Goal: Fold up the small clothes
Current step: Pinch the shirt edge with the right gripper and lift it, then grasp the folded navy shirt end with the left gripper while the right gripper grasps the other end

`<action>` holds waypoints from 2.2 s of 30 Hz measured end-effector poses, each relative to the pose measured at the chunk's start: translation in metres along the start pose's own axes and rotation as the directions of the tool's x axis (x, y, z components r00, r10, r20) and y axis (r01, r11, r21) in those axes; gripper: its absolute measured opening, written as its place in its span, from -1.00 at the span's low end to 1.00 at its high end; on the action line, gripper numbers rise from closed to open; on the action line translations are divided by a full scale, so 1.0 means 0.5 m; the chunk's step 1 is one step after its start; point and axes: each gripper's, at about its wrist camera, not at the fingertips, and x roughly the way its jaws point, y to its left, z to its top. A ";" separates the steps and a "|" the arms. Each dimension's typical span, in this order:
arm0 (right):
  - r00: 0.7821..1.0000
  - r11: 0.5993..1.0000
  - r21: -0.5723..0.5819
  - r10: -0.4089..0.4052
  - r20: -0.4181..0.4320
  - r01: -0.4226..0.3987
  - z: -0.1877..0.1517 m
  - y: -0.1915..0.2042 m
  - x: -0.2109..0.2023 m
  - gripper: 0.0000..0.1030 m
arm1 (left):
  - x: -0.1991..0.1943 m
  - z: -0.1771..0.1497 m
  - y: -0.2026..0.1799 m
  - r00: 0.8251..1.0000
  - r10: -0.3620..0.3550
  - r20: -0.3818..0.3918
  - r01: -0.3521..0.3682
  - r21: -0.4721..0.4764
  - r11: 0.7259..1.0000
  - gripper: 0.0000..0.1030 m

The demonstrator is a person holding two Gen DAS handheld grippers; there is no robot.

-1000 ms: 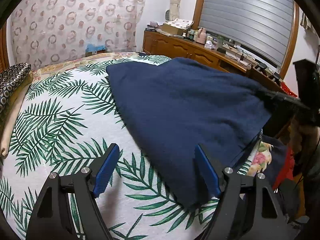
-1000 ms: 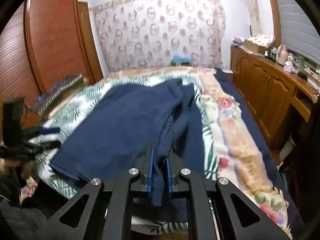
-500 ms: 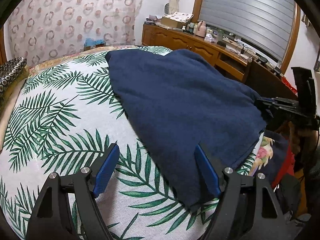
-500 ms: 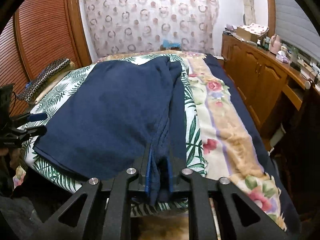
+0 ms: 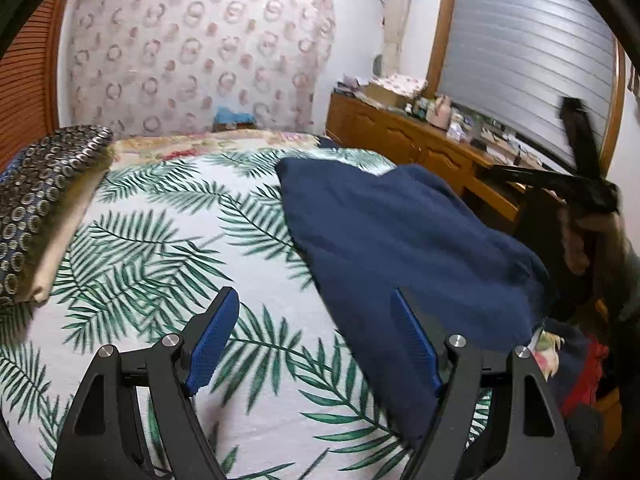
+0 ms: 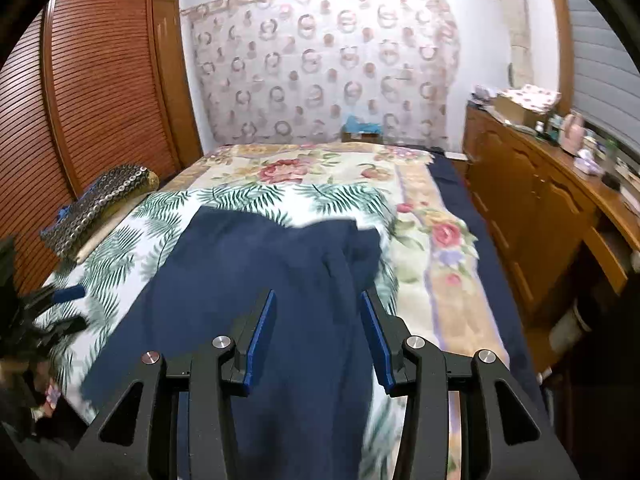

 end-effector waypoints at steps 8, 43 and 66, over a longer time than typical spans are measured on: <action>0.988 0.995 0.088 -0.039 -0.149 0.052 0.086 -0.054 0.203 -0.12 | -0.002 -0.003 0.011 1.000 0.004 0.004 -0.004 -0.002 1.000 0.52; 0.995 0.996 -0.035 -0.084 -0.045 0.083 -0.091 0.023 0.007 0.15 | 0.018 -0.022 -0.028 0.996 -0.048 -0.072 0.052 0.056 0.997 0.52; 0.997 0.992 0.109 -0.062 -0.050 0.068 -0.205 0.047 -0.136 0.15 | 0.007 -0.092 -0.109 0.945 -0.224 -0.238 0.256 0.114 0.960 -0.23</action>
